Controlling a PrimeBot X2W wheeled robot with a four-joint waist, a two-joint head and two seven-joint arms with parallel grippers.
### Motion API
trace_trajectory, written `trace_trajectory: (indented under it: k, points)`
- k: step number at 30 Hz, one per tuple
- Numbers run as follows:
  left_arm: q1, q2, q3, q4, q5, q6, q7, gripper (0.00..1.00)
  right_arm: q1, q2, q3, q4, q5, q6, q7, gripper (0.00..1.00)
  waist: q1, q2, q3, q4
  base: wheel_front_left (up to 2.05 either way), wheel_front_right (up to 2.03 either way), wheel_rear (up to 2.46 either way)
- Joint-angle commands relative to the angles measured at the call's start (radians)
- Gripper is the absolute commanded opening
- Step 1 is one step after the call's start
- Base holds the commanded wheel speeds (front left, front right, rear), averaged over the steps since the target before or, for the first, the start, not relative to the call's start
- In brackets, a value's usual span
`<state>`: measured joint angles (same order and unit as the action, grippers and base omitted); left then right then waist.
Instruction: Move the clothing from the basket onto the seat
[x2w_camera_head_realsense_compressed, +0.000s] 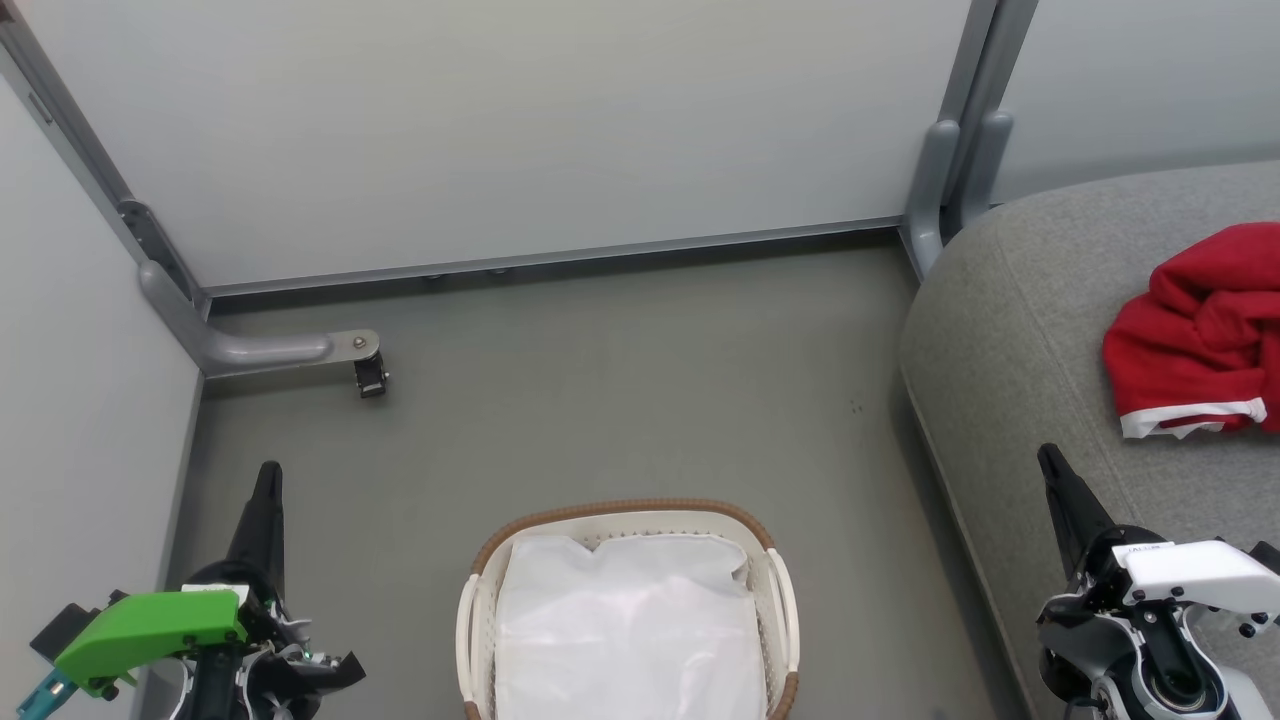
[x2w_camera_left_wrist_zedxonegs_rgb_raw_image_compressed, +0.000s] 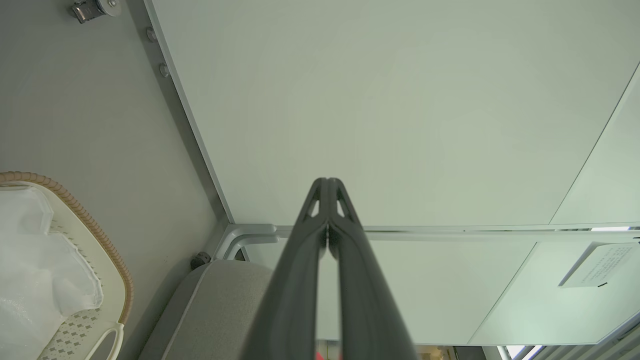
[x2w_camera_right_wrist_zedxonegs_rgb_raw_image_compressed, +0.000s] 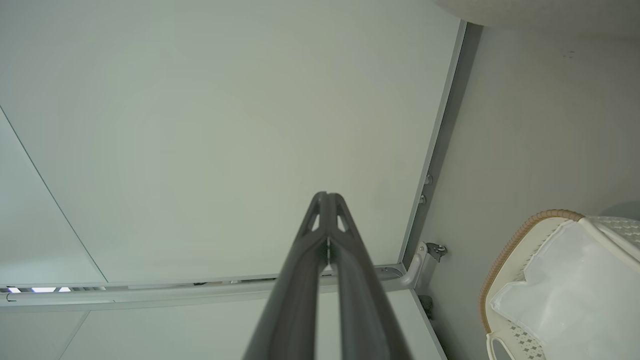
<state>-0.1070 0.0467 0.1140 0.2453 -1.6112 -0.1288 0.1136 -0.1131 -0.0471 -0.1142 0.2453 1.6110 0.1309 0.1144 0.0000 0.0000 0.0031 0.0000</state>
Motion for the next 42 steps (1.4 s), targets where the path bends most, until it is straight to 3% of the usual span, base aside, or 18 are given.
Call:
trace_trajectory:
  k: [1,42]
  points:
    - [-0.002,0.007,0.002,-0.001,-0.003,-0.005,0.004,0.00,0.011,-0.006,-0.002,-0.003,0.004,0.000,0.003,0.00,0.0000,0.0000,0.000,0.000,0.00,0.00,0.00]
    - [-0.002,0.007,0.002,-0.002,-0.003,-0.005,0.004,0.00,0.011,-0.006,-0.002,-0.003,0.004,0.000,0.003,0.00,0.0000,0.0000,0.000,0.000,0.00,0.00,0.00]
